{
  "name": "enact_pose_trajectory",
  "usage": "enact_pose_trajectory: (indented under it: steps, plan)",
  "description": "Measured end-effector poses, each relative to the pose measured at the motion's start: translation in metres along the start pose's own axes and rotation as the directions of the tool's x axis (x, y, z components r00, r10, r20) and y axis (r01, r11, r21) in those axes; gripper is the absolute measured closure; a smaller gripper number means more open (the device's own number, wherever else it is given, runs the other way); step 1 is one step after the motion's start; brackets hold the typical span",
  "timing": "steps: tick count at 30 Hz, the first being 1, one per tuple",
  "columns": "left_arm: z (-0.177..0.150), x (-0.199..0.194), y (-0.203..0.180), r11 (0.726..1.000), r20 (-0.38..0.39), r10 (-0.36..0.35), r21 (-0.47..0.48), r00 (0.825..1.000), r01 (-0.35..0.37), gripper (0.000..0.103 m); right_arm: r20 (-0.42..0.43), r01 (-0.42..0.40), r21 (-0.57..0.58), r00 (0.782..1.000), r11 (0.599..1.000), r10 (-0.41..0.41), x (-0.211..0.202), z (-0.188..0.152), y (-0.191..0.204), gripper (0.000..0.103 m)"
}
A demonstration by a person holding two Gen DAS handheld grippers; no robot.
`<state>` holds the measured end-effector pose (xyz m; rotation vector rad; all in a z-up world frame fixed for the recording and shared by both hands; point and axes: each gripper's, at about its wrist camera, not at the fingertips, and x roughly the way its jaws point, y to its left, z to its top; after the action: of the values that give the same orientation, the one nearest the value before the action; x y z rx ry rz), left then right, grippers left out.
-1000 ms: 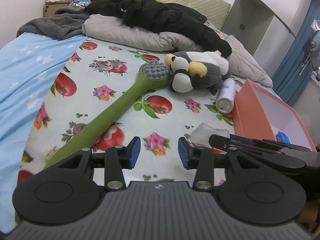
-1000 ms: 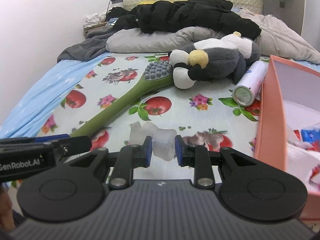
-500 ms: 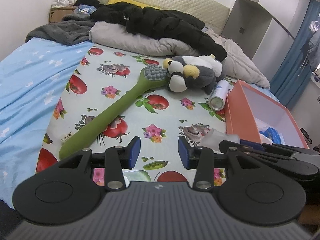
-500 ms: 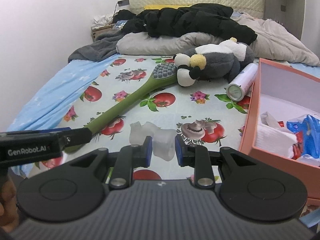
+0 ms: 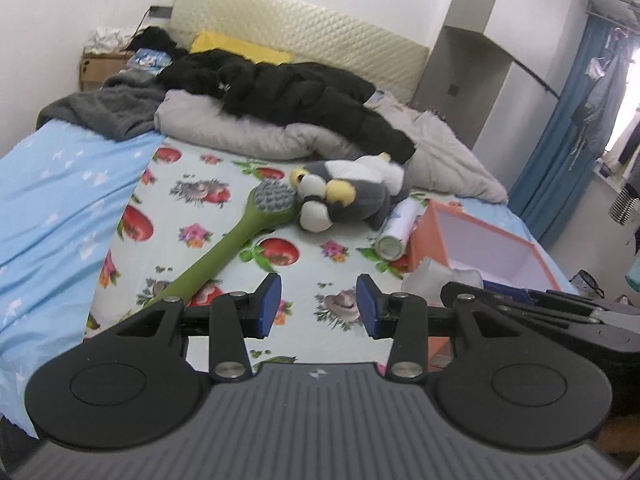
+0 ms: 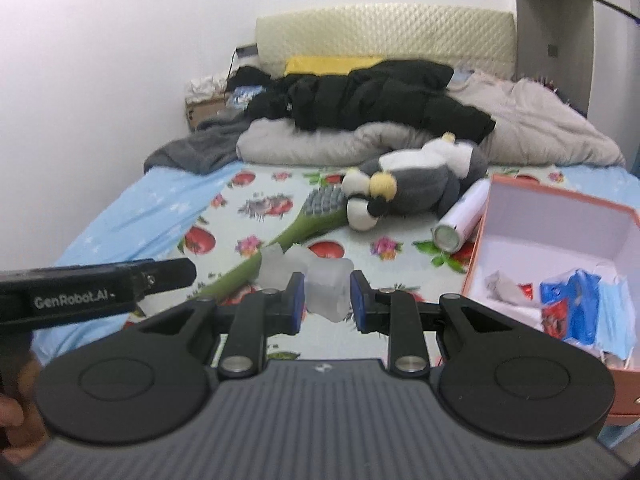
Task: Organize soft objects
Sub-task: 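Carry the clear plastic piece in the right tool over the shoebox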
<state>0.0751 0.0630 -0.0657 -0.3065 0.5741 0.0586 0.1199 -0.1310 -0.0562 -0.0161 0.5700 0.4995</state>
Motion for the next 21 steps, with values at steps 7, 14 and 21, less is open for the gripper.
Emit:
enact_pose_trajectory:
  steps: [7,14,21]
  plan:
    - [0.006,-0.022,-0.023,0.998,0.012,-0.037,0.049,0.999,0.037,0.055,0.019,0.005,0.013,1.000,1.000,-0.006,-0.025,0.011,-0.007,0.075]
    - [0.011,-0.034,-0.043,0.996,0.014,-0.062,0.064,0.998,0.061,0.055,0.051,0.026,0.012,0.998,1.000,-0.027,-0.046,0.020,-0.018,0.075]
    - [0.017,-0.033,-0.072,0.989,0.007,-0.112,0.095,0.994,0.111,0.055,0.066,0.071,0.050,0.995,0.996,-0.074,-0.066,0.023,-0.041,0.075]
